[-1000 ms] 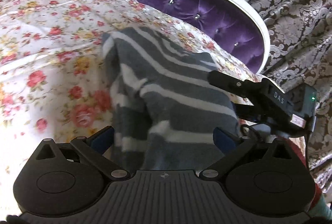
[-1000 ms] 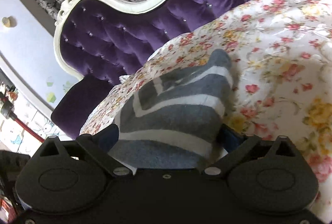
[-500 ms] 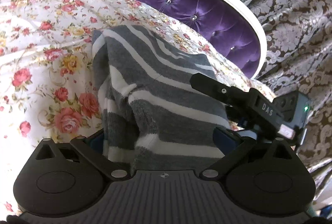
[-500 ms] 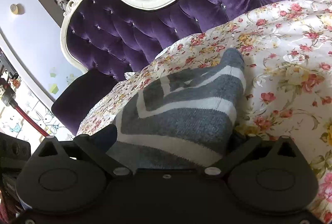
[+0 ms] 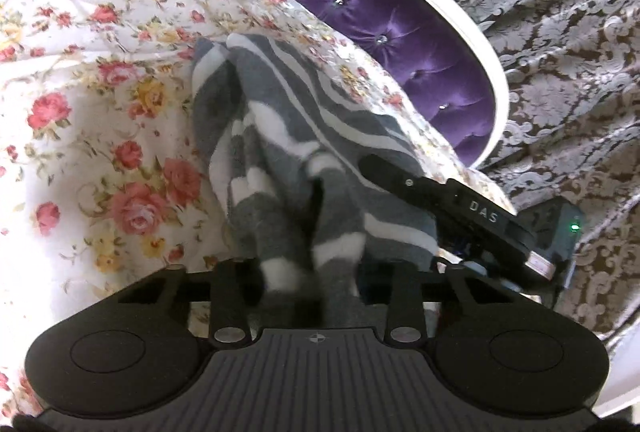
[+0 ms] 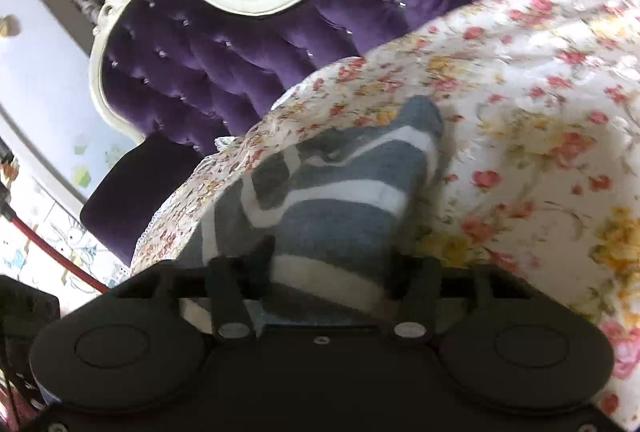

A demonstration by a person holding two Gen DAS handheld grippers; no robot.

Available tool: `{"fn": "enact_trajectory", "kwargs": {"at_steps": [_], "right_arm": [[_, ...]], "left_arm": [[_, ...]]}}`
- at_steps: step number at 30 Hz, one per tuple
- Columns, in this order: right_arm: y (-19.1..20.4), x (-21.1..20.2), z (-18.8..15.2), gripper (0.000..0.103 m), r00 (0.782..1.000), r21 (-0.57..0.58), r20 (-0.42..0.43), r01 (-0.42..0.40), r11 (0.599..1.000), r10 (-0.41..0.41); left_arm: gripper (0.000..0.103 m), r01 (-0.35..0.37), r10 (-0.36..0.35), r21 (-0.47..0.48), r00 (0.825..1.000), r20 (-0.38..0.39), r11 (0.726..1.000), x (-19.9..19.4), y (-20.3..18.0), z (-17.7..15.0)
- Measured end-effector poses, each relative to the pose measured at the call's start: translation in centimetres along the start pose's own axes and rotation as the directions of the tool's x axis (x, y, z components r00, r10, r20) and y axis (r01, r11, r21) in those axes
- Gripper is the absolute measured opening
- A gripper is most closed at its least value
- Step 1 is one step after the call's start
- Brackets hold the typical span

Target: Fold small clothes

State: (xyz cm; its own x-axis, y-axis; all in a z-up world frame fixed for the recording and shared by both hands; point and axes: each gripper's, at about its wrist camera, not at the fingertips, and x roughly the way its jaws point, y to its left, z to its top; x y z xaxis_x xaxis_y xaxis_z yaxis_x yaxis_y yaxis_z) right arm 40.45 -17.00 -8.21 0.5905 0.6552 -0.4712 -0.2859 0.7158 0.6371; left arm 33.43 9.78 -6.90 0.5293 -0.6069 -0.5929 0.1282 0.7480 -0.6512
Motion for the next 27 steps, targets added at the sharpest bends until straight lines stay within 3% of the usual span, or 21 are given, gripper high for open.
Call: {"fn": "enact_trajectory", "kwargs": {"at_steps": [8, 20, 23, 27], "right_arm": [[3.6, -3.4, -1.1, 0.048, 0.994, -0.088, -0.051, 0.097, 0.991, -0.102], [6.5, -12.9, -9.6, 0.049, 0.976, -0.070, -0.163, 0.136, 0.988, -0.146], [7.0, -14.3, -11.9, 0.054, 0.973, -0.093, -0.158, 0.155, 0.984, -0.168], [7.2, -15.8, -14.1, 0.060, 0.968, -0.123, -0.084, 0.224, 0.967, -0.235]], "left_arm": [[0.026, 0.024, -0.023, 0.031, 1.000, -0.018, 0.999, -2.2, -2.8, -2.8], [0.026, 0.055, -0.051, 0.036, 0.994, -0.101, 0.998, -9.3, -8.0, -14.0], [0.026, 0.010, -0.006, 0.052, 0.996, -0.086, 0.999, -10.1, -8.0, -16.5], [0.029, -0.126, 0.129, 0.070, 0.991, -0.035, 0.990, -10.9, -6.9, -18.5]]}}
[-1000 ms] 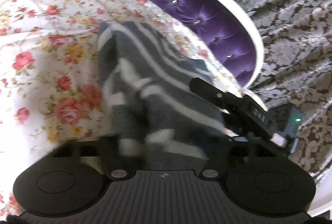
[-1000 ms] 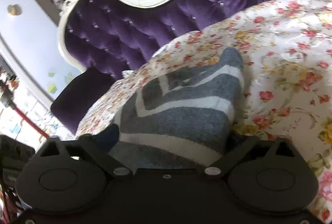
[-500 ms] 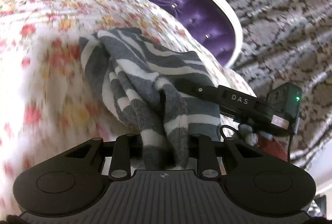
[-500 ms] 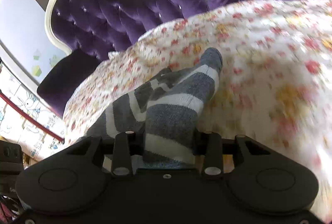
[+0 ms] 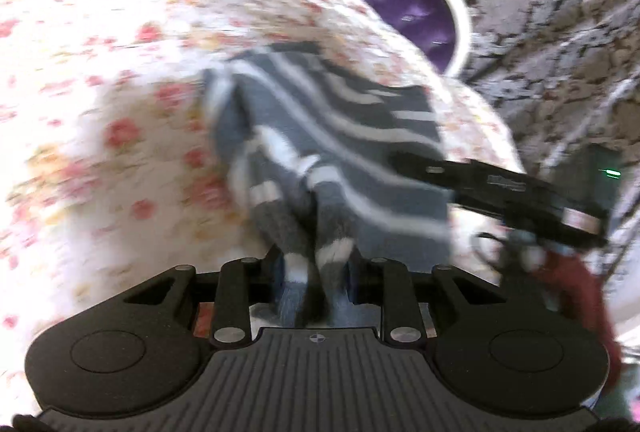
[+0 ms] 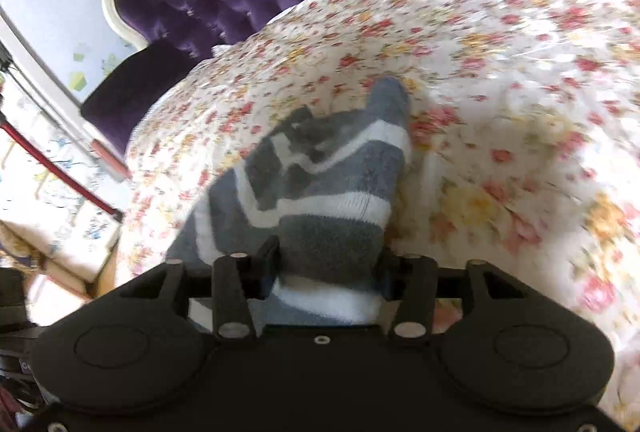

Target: Fold small clothes

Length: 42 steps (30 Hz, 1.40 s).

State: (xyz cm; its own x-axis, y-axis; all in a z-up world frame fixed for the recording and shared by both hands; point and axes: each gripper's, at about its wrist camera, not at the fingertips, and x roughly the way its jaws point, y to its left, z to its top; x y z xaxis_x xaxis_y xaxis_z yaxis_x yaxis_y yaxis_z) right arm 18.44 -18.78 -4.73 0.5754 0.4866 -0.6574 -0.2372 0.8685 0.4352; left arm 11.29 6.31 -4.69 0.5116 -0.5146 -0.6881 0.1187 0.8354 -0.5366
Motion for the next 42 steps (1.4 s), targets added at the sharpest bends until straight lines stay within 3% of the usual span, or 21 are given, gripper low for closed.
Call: {"fn": "enact_trajectory", "kwargs": {"at_steps": [2, 8, 12, 15, 21, 23, 26, 27, 29, 35, 42], "right_arm": [[0.2, -1.0, -0.8, 0.061, 0.998, -0.016, 0.049, 0.034, 0.999, -0.033], [1.6, -4.2, -2.5, 0.064, 0.973, -0.082, 0.209, 0.119, 0.990, -0.100], [2.1, -5.9, -3.5, 0.064, 0.956, -0.109, 0.274, 0.140, 0.984, -0.106], [2.1, -6.4, -4.2, 0.064, 0.951, -0.114, 0.290, 0.143, 0.983, -0.105], [2.2, -6.9, -5.3, 0.064, 0.950, -0.121, 0.291, 0.152, 0.981, -0.112], [2.2, -7.0, -5.5, 0.053, 0.951, -0.122, 0.289, 0.150, 0.981, -0.109], [2.4, -7.0, -5.5, 0.031, 0.953, -0.141, 0.282, 0.156, 0.978, -0.111], [2.6, -6.9, -5.4, 0.028, 0.952, -0.153, 0.284, 0.163, 0.975, -0.114], [2.9, -6.6, -5.2, 0.026, 0.951, -0.176, 0.288, 0.168, 0.970, -0.112], [4.3, -3.8, -3.6, 0.026, 0.958, -0.256, 0.271, 0.163, 0.953, -0.092], [4.1, 2.4, -1.3, 0.026, 0.963, -0.310, 0.205, 0.234, 0.921, -0.175]], "left_arm": [[0.035, -0.052, 0.052, 0.006, 0.999, 0.015, 0.999, -0.2, 0.4, -0.5], [0.035, -0.156, 0.145, 0.101, 0.984, 0.107, 0.983, -1.9, -1.5, -1.5], [0.039, -0.184, 0.137, 0.189, 0.962, 0.238, 0.965, -3.8, -4.2, -1.6], [0.055, -0.178, 0.102, 0.250, 0.952, 0.289, 0.952, -3.9, -6.1, -1.0], [0.059, -0.111, 0.009, 0.305, 0.949, 0.316, 0.946, -1.2, -7.8, -0.1], [0.059, -0.131, 0.029, 0.303, 0.947, 0.321, 0.944, 0.1, -7.6, -0.1], [0.058, -0.144, 0.073, 0.261, 0.961, 0.265, 0.954, 1.3, -5.7, -0.1], [0.056, -0.160, 0.101, 0.236, 0.965, 0.242, 0.959, 1.7, -5.0, 0.0], [0.051, -0.195, 0.147, 0.209, 0.964, 0.223, 0.958, 2.2, -3.9, 0.0], [0.052, -0.213, 0.167, 0.192, 0.959, 0.231, 0.958, 1.7, -3.2, -0.4], [0.052, -0.219, 0.181, 0.158, 0.957, 0.225, 0.963, 2.2, -3.0, -0.1]]}}
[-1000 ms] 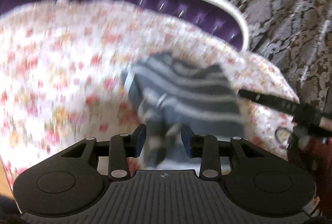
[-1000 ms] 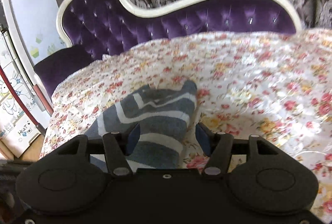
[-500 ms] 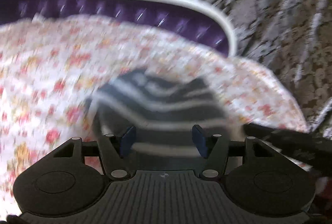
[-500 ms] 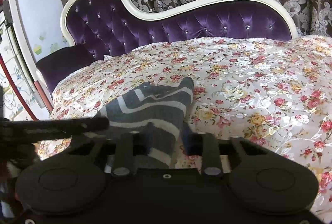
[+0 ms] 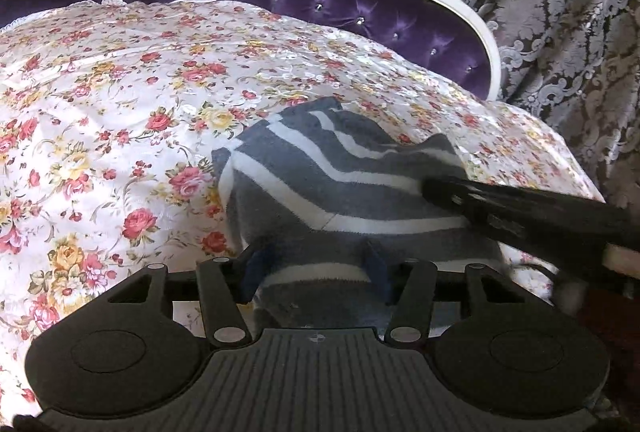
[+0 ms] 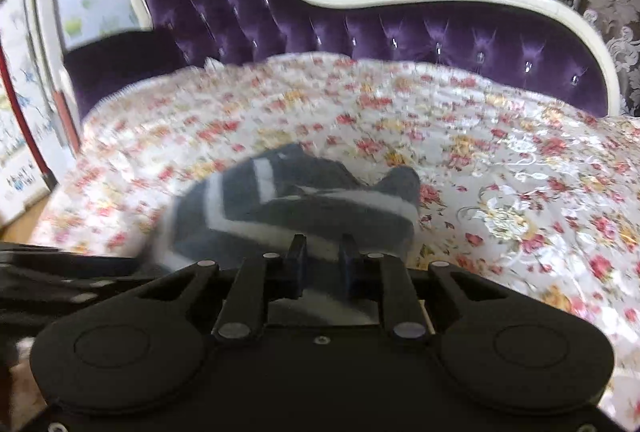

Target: Fold small clothes

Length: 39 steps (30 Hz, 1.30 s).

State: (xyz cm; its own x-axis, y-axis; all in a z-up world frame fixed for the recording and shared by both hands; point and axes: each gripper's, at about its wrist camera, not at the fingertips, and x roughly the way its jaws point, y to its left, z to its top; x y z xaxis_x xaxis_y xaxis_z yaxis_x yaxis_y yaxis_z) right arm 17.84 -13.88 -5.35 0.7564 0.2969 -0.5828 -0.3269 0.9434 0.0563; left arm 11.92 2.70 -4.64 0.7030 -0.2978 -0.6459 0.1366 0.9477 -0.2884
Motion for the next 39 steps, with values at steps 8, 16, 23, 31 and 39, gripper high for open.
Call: {"fn": "enact_trajectory", "kwargs": {"at_steps": [8, 16, 23, 31, 39], "right_arm": [[-0.6, 1.7, 0.9, 0.025, 0.999, -0.004, -0.020, 0.036, 0.999, -0.036], [-0.8, 5.1, 3.6, 0.031, 0.994, -0.059, -0.077, 0.073, 0.996, -0.077], [-1.4, -0.4, 4.2, 0.066, 0.996, 0.001, 0.074, 0.040, 0.999, -0.040], [-1.1, -7.0, 2.6, 0.102, 0.983, 0.087, 0.182, -0.021, 0.996, 0.005], [-0.1, -10.2, -0.4, 0.102, 0.988, 0.190, 0.155, -0.033, 0.981, 0.003]], "left_arm": [[0.059, -0.012, 0.012, -0.008, 1.000, -0.018, 1.000, 0.4, 0.1, 0.2], [0.068, -0.014, 0.011, -0.064, 0.999, -0.047, 0.998, 0.7, 0.7, 0.1], [0.076, -0.044, 0.044, -0.029, 0.999, -0.018, 0.999, -0.9, 0.1, 0.7], [0.103, -0.120, 0.121, -0.019, 0.989, 0.084, 0.993, -5.0, -0.2, 1.6], [0.103, -0.149, 0.148, 0.002, 0.984, 0.097, 0.989, -7.3, -1.0, 0.8]]}}
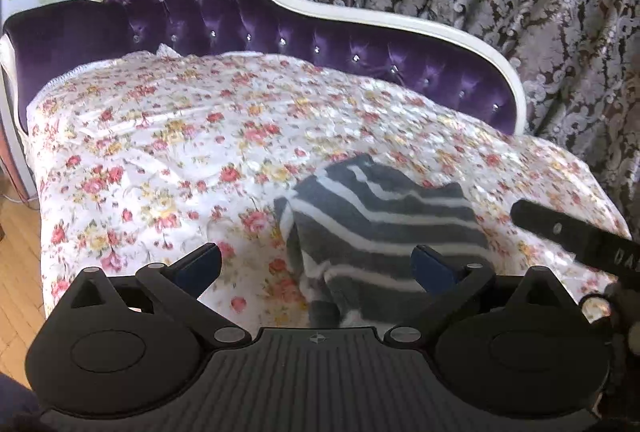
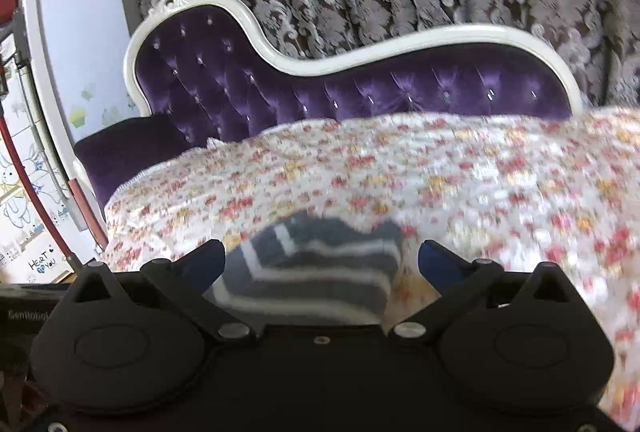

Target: Fold small clothes

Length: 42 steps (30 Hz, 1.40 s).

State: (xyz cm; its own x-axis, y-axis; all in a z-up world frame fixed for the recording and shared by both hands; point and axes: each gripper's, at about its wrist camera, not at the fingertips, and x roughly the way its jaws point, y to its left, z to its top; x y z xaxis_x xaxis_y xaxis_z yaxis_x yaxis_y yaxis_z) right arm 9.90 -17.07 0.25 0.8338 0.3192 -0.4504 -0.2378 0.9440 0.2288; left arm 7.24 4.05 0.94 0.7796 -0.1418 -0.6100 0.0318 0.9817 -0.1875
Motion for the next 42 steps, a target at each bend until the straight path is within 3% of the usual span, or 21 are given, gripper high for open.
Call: {"fn": "enact_trajectory", "kwargs": {"at_steps": [5, 12, 17, 27, 33, 42], "right_arm": [[0.5, -1.3, -1.7, 0.102, 0.999, 0.053, -0.046, -0.013, 0.999, 0.016], [1.6, -3.3, -3.3, 0.102, 0.994, 0.027, -0.107, 0.014, 1.000, -0.011], [1.7, -4.6, -3.6, 0.102, 0.993, 0.038, -0.114, 0.024, 0.999, -0.019], [2.2, -5.6, -4.0, 0.102, 0.985, 0.016, -0.135, 0.109, 0.994, -0.106], [2.3, -5.8, -4.1, 0.102, 0.968, 0.003, -0.146, 0.207, 0.978, -0.205], [2.1, -5.9, -4.2, 0.102, 0.966, 0.008, -0.173, 0.195, 0.981, -0.191]], "left_arm": [[0.103, 0.035, -0.035, 0.010, 0.999, -0.041, 0.999, -0.8, -0.4, -1.0], [0.102, -0.083, 0.091, 0.098, 0.993, -0.079, 0.992, -1.9, -2.4, -1.9], [0.102, -0.104, 0.113, 0.117, 0.991, -0.073, 0.988, -2.8, -3.2, -2.3], [0.102, -0.171, 0.181, 0.126, 0.980, -0.080, 0.977, -3.3, -3.5, -2.4], [0.102, -0.221, 0.234, 0.157, 0.969, -0.072, 0.963, -3.4, -3.8, -2.8], [0.102, -0.191, 0.207, 0.159, 0.974, -0.088, 0.969, -3.5, -3.9, -3.1]]}}
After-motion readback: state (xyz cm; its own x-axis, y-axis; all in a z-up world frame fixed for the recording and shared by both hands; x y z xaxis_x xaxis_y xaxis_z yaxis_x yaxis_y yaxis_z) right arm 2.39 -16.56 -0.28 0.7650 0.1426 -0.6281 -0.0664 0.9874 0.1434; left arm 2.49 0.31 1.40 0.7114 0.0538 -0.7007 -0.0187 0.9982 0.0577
